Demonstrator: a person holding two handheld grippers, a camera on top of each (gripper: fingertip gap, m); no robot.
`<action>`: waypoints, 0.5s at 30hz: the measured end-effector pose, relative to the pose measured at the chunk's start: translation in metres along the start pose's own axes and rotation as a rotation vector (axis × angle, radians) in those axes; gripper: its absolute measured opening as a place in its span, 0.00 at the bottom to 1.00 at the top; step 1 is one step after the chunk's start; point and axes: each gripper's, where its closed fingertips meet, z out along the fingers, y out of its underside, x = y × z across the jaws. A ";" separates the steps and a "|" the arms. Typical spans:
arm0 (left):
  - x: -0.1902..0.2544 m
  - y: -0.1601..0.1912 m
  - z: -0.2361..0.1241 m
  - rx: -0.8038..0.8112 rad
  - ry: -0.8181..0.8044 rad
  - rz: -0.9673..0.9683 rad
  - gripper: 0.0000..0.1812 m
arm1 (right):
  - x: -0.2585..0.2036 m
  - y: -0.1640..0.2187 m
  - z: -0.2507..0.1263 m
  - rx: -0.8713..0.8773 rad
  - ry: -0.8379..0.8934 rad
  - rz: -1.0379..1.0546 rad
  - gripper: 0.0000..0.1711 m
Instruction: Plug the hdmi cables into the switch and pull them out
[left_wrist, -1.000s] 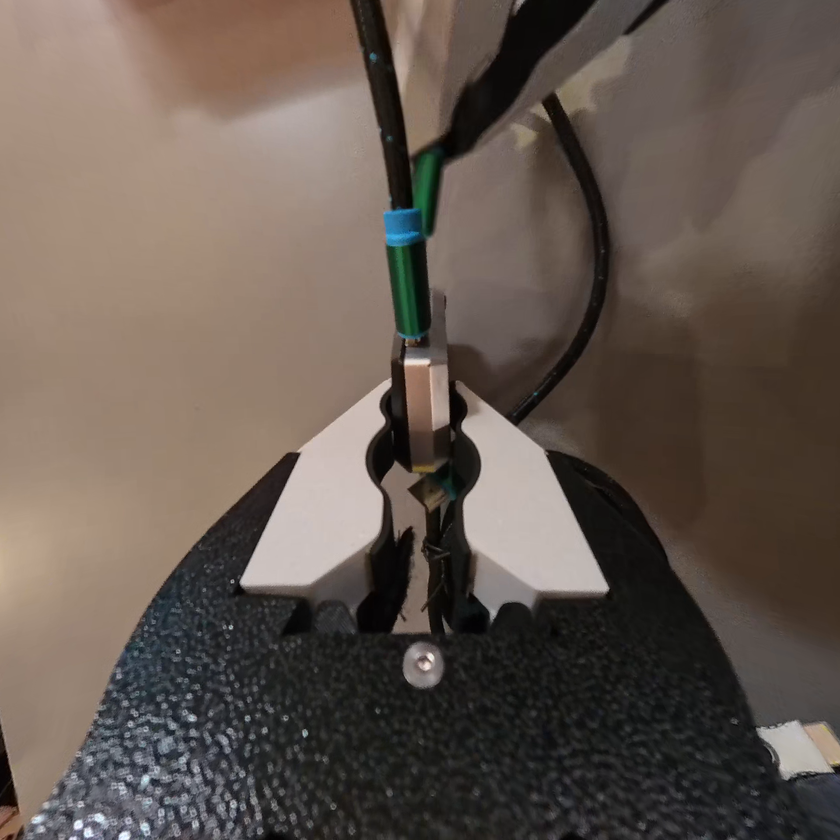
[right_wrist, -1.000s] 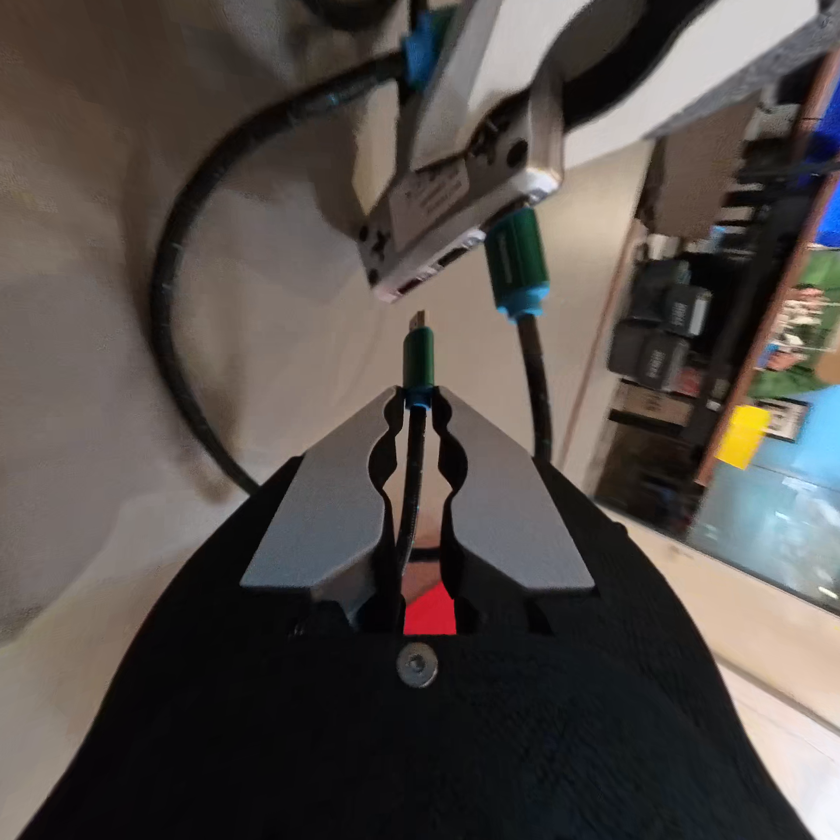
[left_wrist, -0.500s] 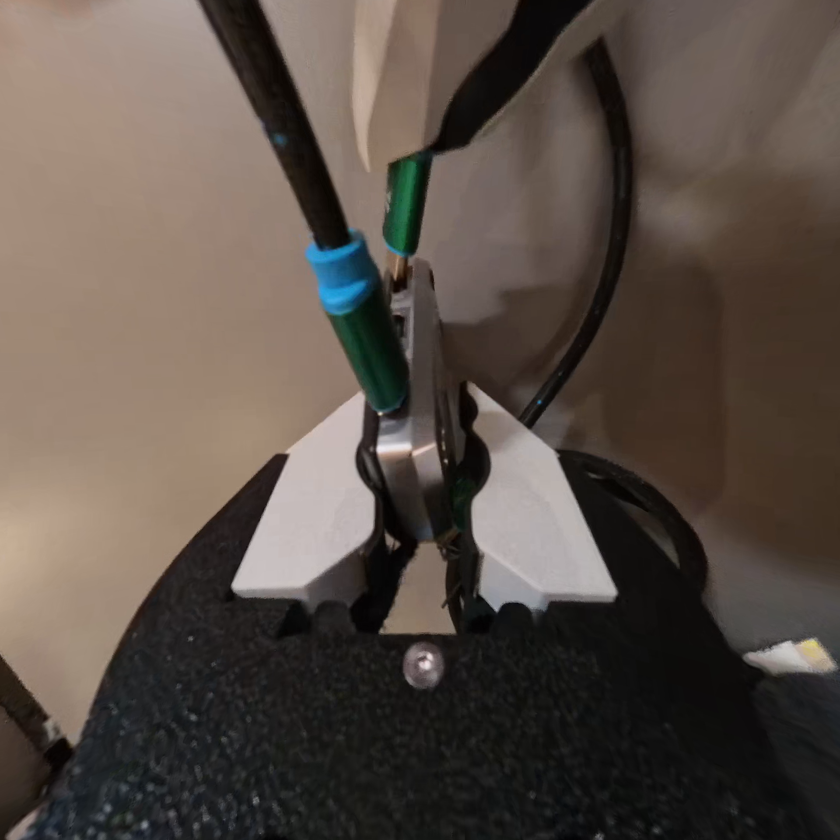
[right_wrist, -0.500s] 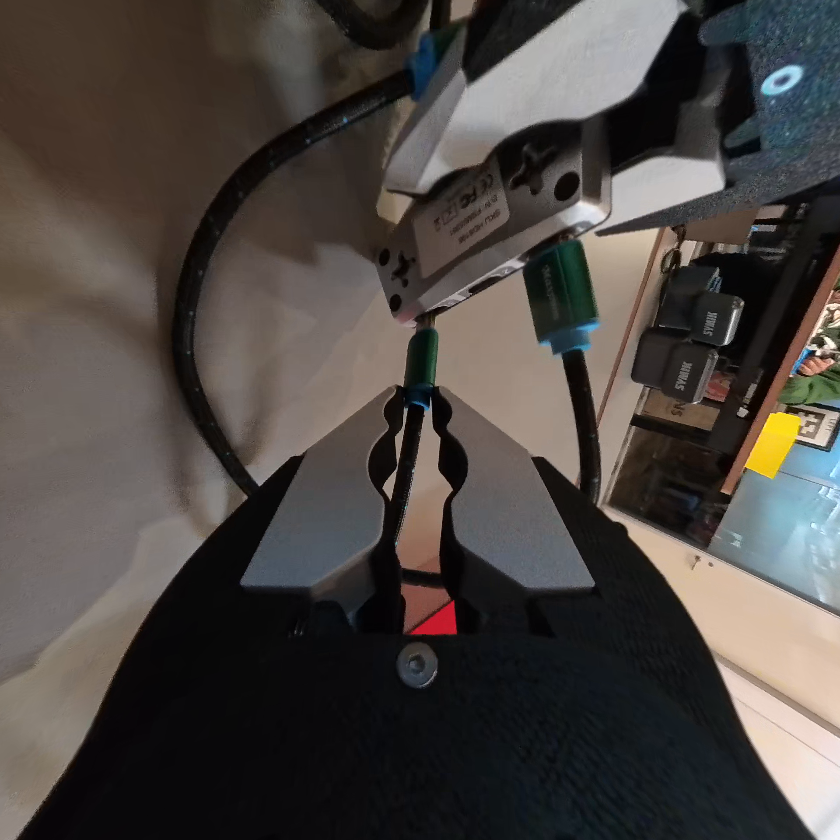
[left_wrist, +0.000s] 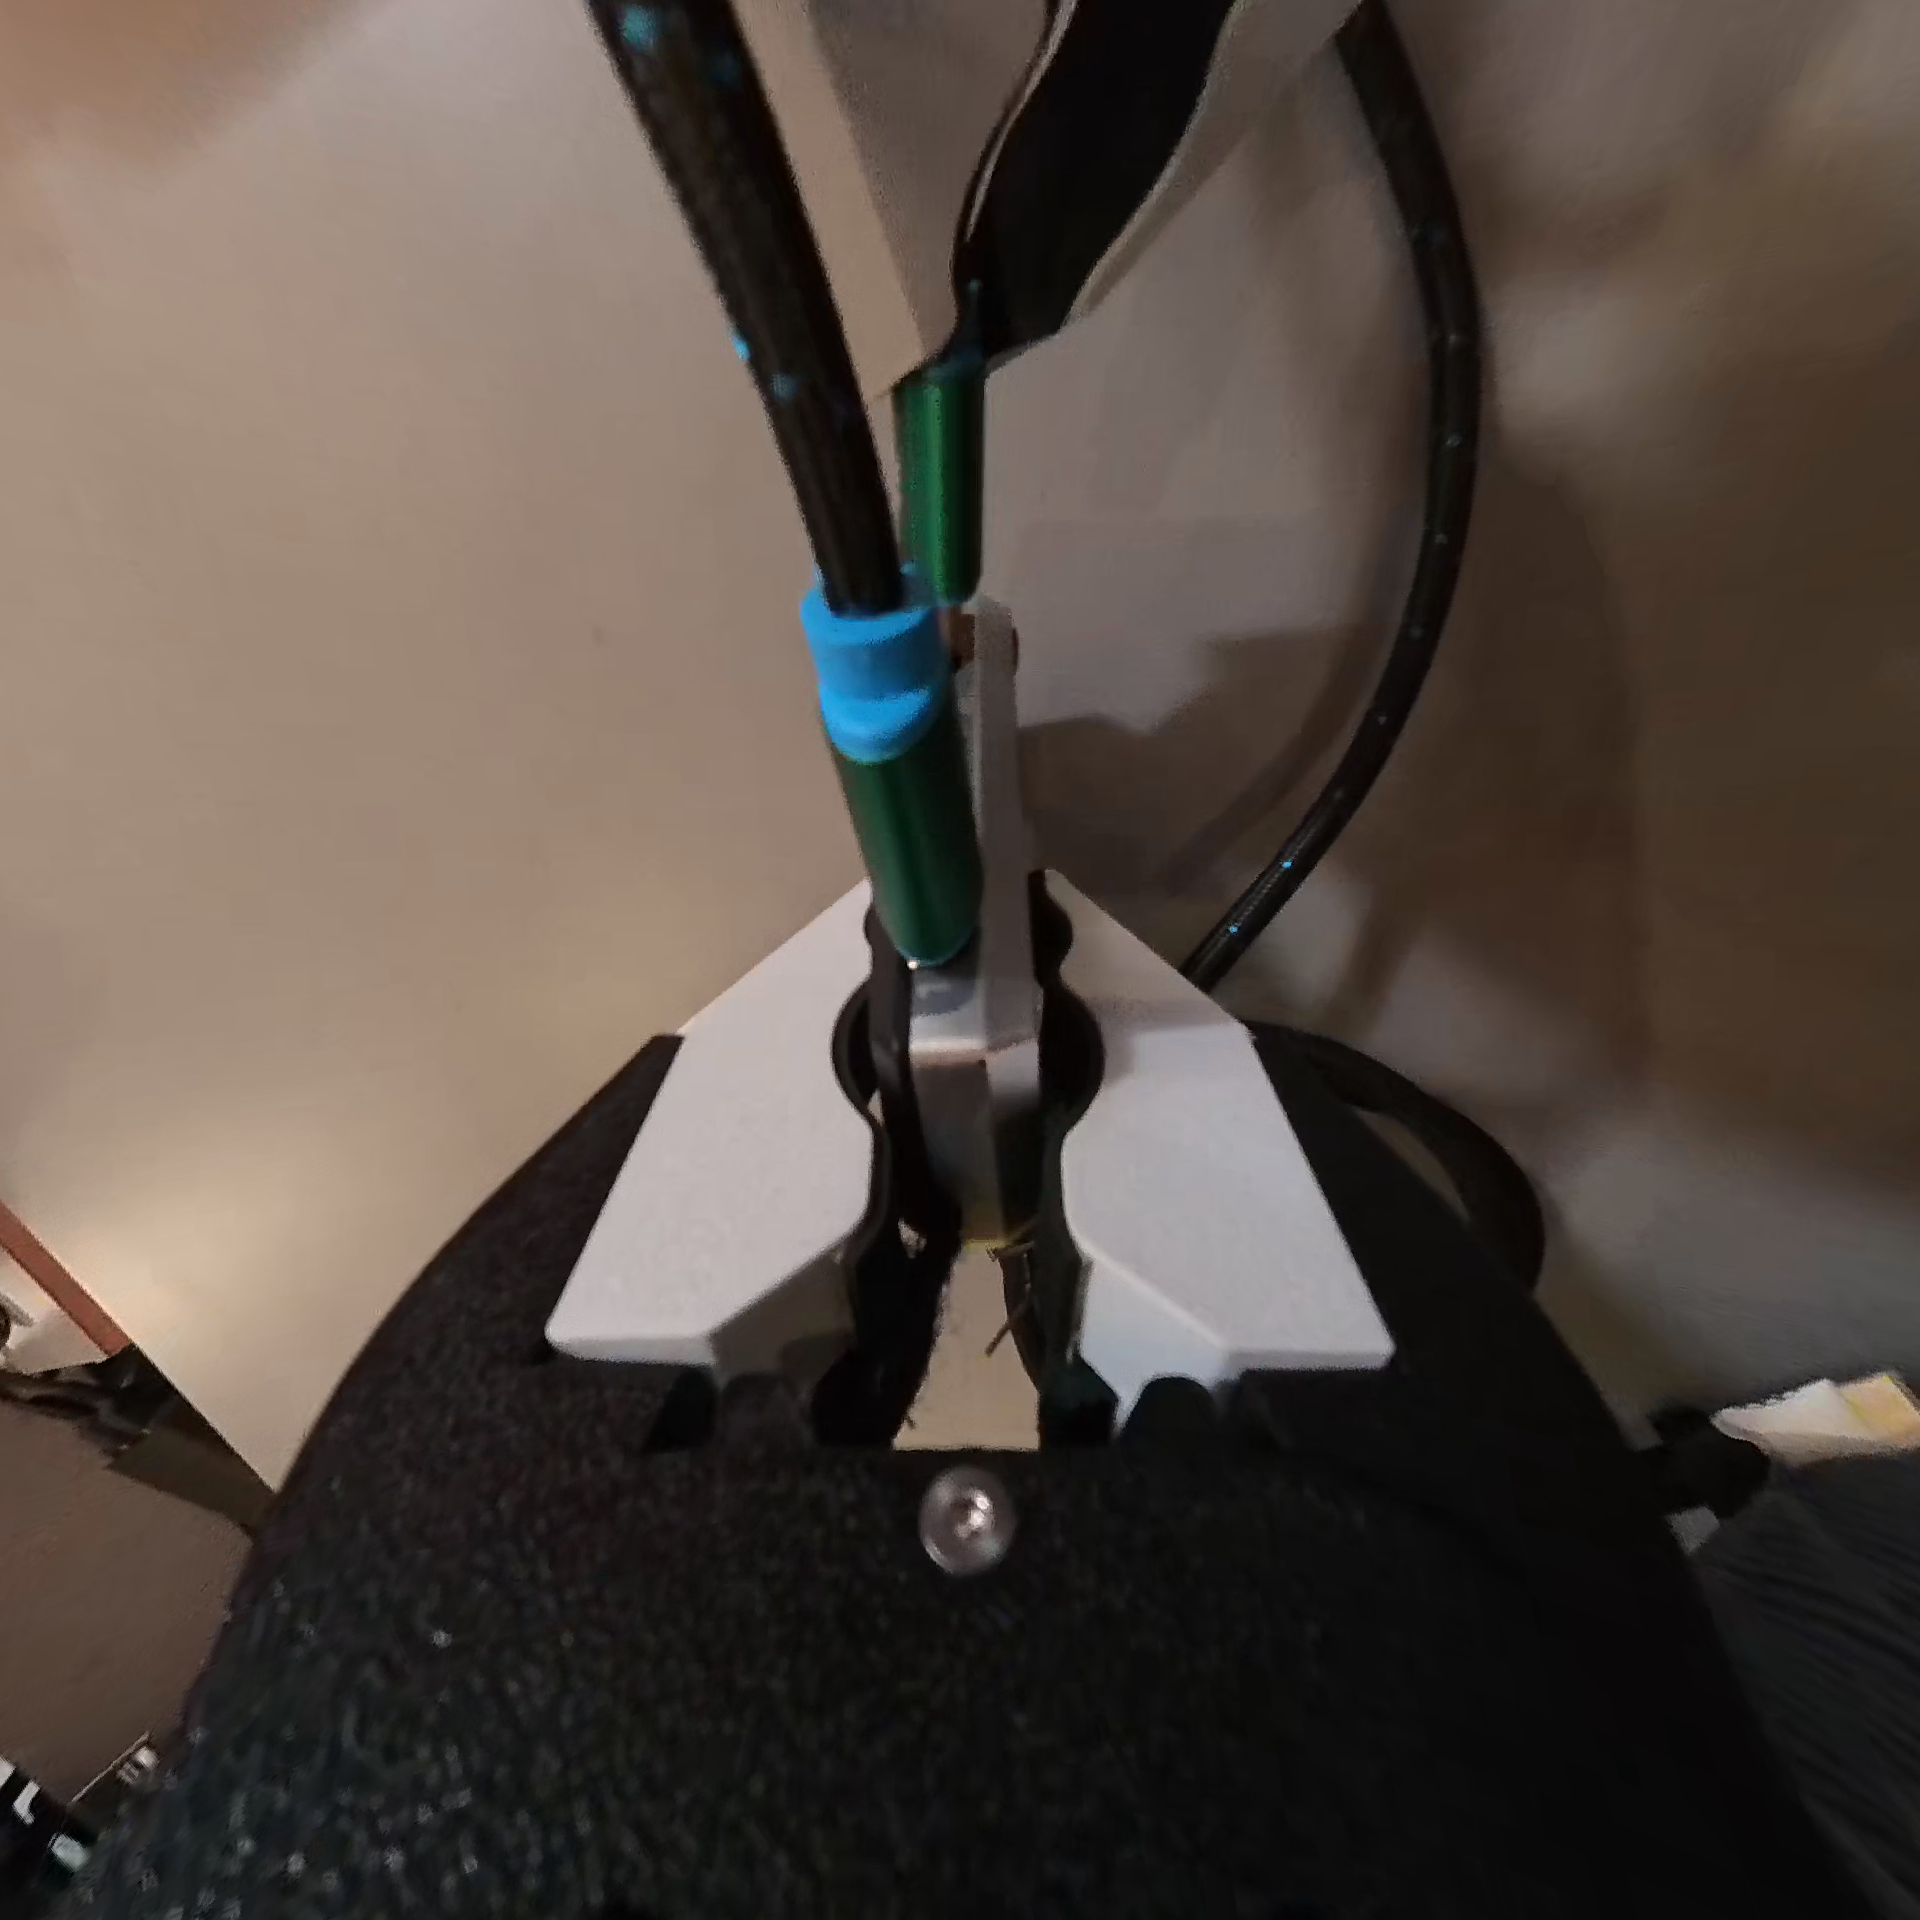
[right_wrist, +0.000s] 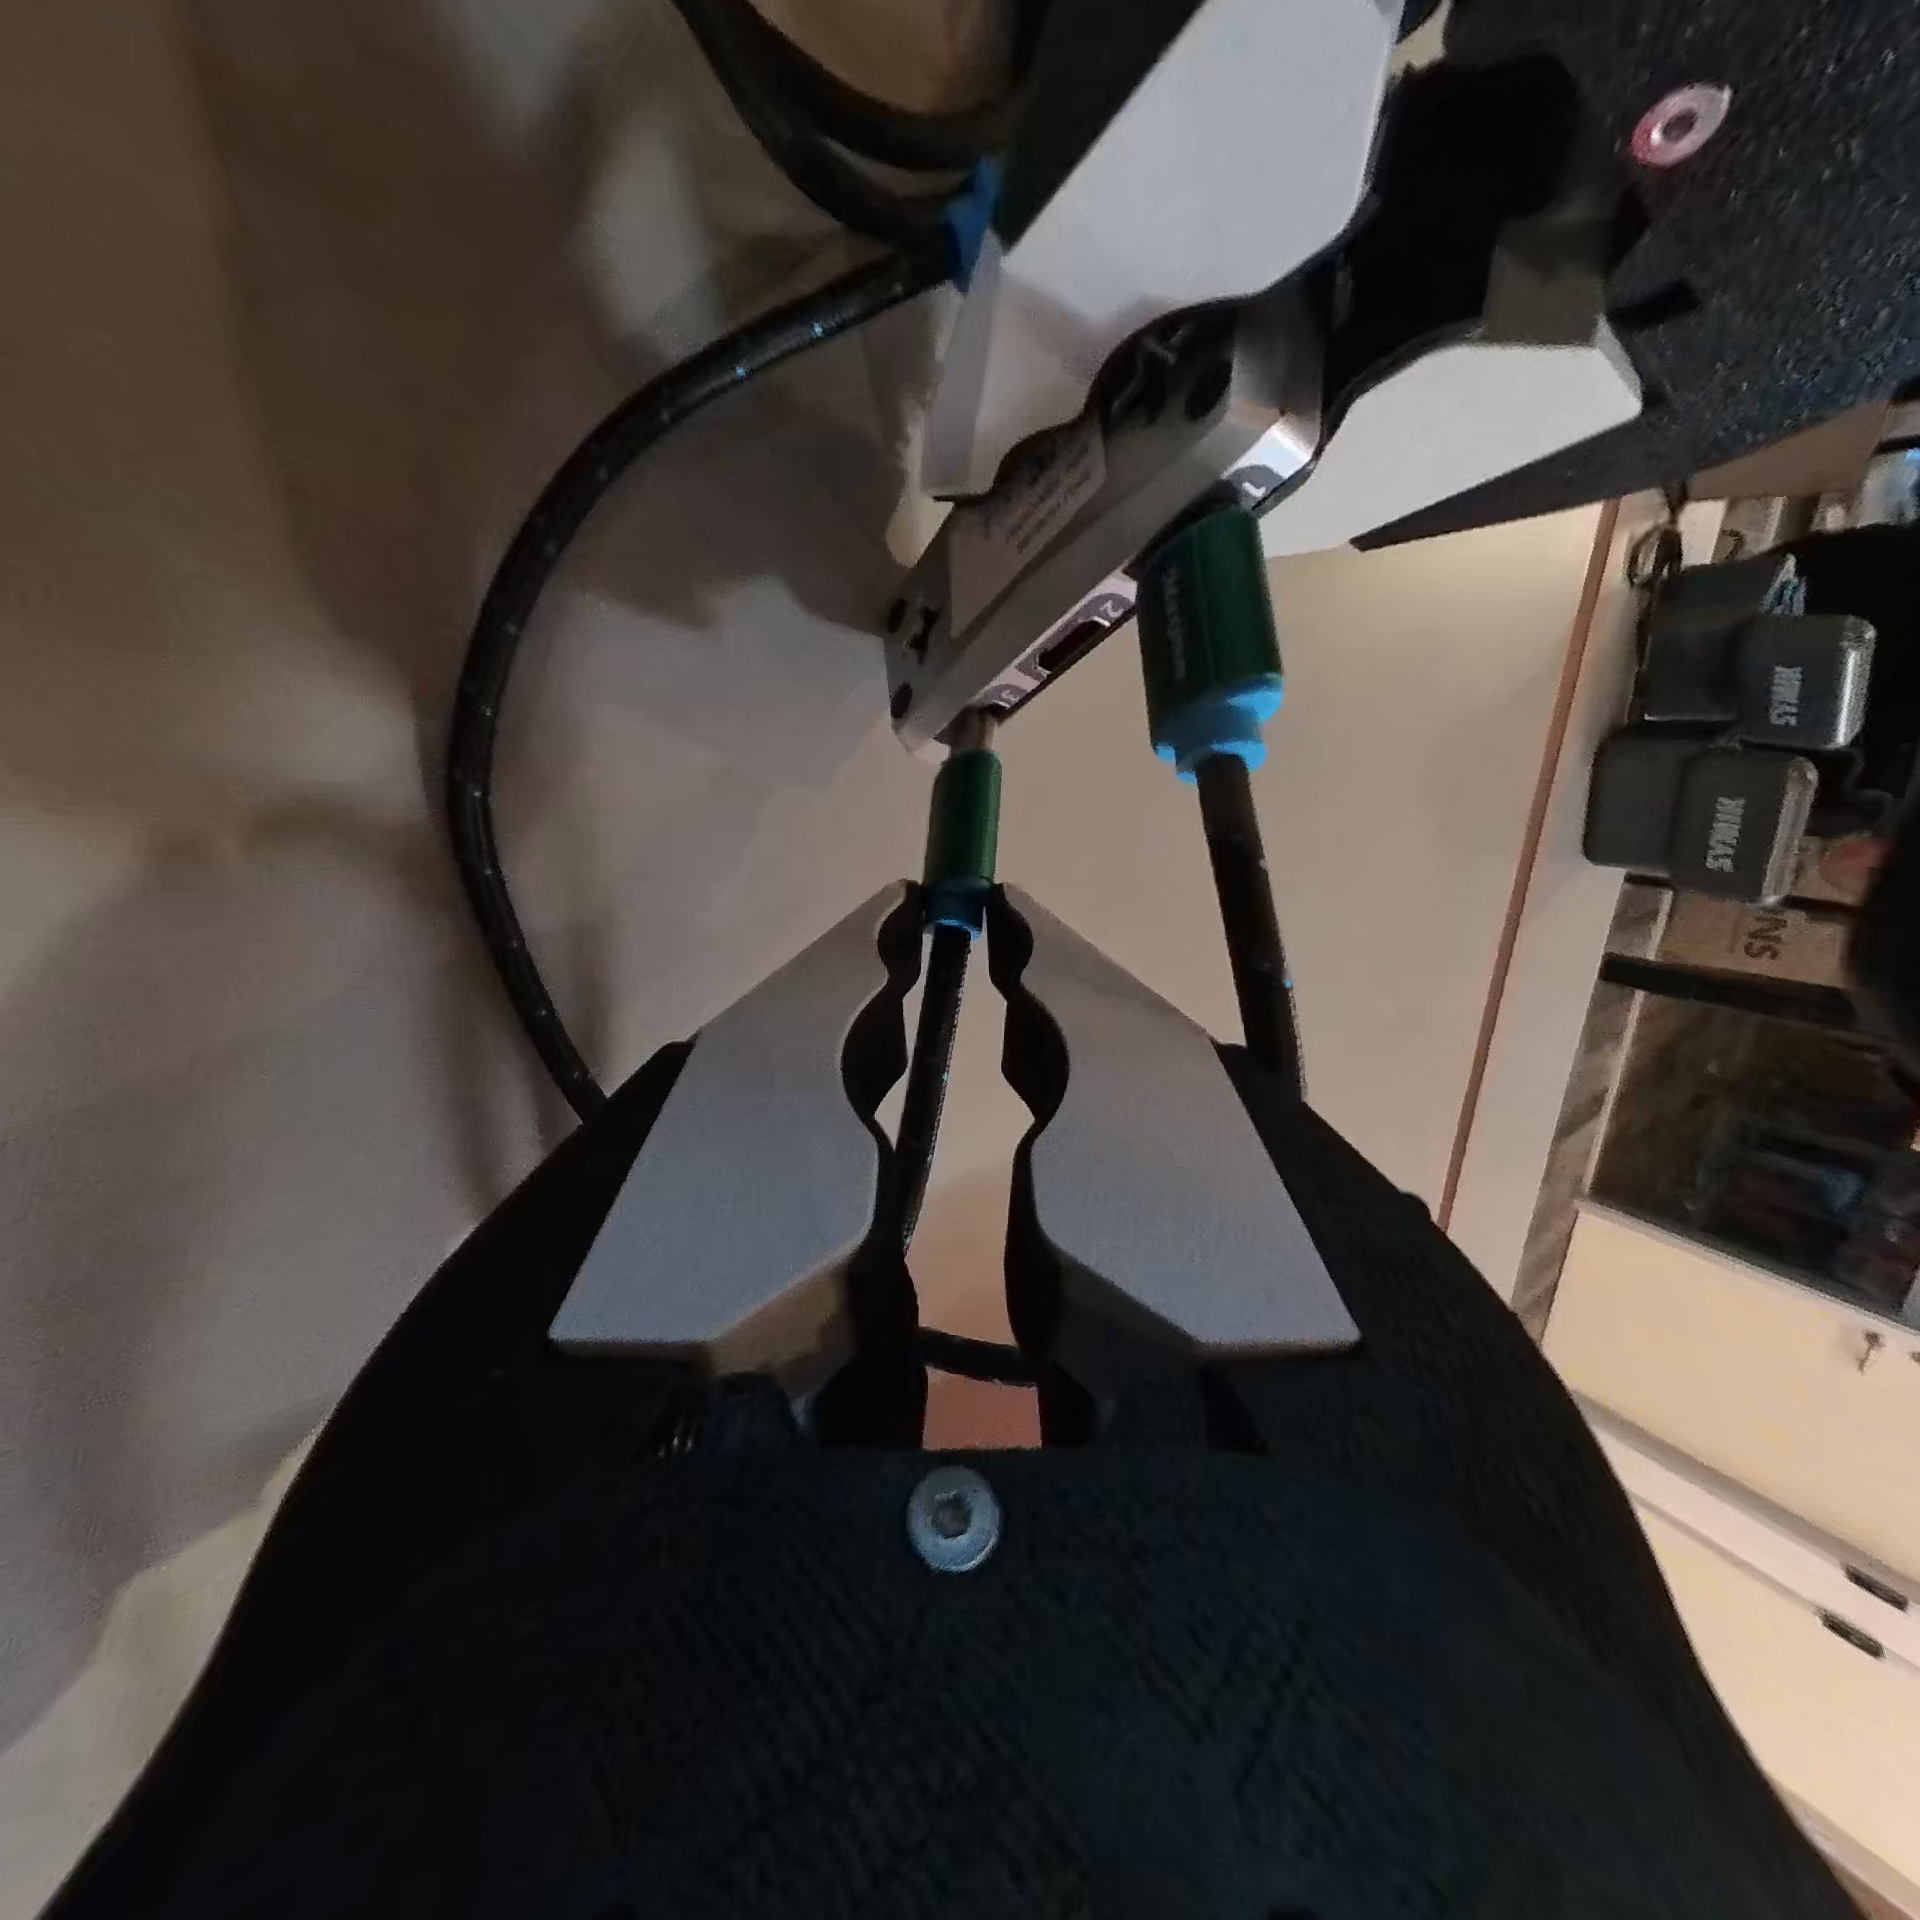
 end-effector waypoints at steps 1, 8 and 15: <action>0.000 0.000 0.000 -0.002 -0.003 0.003 0.12 | 0.000 0.000 0.000 -0.009 0.004 -0.004 0.06; 0.000 0.000 0.000 -0.050 -0.038 0.024 0.12 | -0.002 -0.002 -0.001 -0.016 0.008 -0.019 0.06; 0.000 -0.001 0.000 -0.055 -0.042 0.026 0.12 | -0.002 -0.001 -0.001 0.022 -0.006 -0.011 0.06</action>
